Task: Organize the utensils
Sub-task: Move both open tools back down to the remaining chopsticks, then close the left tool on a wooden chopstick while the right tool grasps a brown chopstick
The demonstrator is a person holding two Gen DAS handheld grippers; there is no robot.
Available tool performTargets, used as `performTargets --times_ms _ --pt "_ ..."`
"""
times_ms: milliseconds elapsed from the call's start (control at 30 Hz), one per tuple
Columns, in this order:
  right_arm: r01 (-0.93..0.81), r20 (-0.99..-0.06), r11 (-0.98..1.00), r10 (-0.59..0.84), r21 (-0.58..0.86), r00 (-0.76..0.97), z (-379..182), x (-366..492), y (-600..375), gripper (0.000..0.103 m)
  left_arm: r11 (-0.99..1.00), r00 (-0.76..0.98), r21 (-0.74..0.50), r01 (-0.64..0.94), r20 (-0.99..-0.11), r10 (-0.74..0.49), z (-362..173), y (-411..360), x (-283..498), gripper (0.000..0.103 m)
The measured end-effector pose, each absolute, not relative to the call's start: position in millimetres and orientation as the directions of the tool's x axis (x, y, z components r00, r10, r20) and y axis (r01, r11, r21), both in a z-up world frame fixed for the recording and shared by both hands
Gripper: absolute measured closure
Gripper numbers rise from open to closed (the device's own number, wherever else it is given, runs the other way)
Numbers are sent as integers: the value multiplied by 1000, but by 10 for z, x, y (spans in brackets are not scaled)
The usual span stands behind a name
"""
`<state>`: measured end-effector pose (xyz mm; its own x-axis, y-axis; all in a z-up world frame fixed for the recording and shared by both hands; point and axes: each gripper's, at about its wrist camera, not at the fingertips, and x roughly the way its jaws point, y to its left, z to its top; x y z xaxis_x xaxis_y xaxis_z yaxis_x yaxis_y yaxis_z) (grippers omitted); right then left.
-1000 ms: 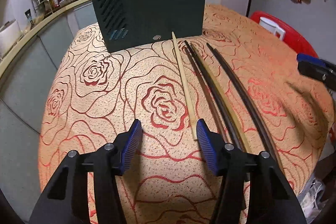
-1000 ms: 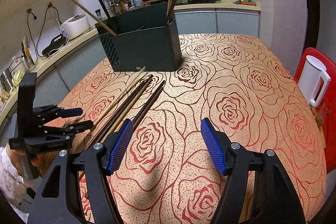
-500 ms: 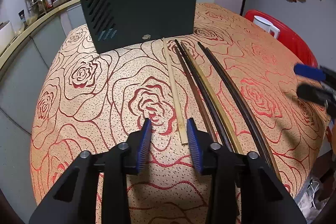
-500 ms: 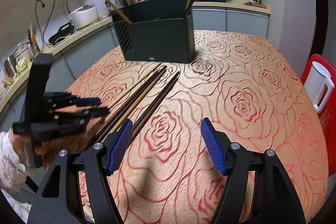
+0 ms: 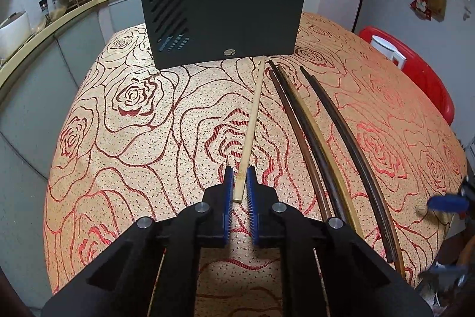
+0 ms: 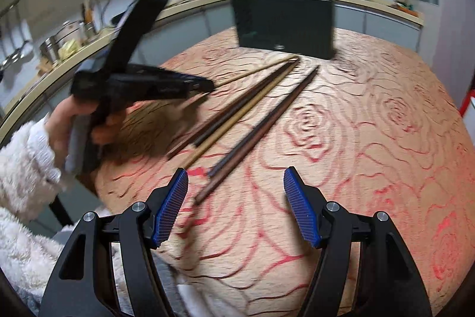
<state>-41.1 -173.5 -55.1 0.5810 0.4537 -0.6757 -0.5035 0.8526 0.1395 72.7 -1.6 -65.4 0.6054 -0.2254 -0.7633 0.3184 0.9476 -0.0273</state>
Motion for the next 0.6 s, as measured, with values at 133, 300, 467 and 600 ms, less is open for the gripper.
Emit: performTargets --times_ms 133,300,467,600 --pt "-536 -695 839 437 88 571 -628 -464 -1552 38 949 608 -28 315 -761 -225 -649 -2 708 94" --pt "-518 -710 856 373 13 598 -675 -466 -1531 49 949 611 -28 314 -759 -225 -654 7 694 94" --pt "-426 -723 905 288 -10 628 -659 -307 -1791 57 950 612 -33 311 -758 -226 -650 29 687 94" --pt "-340 -725 940 217 -25 653 -670 -213 -1998 61 950 617 -24 310 -755 -220 -652 23 681 94"
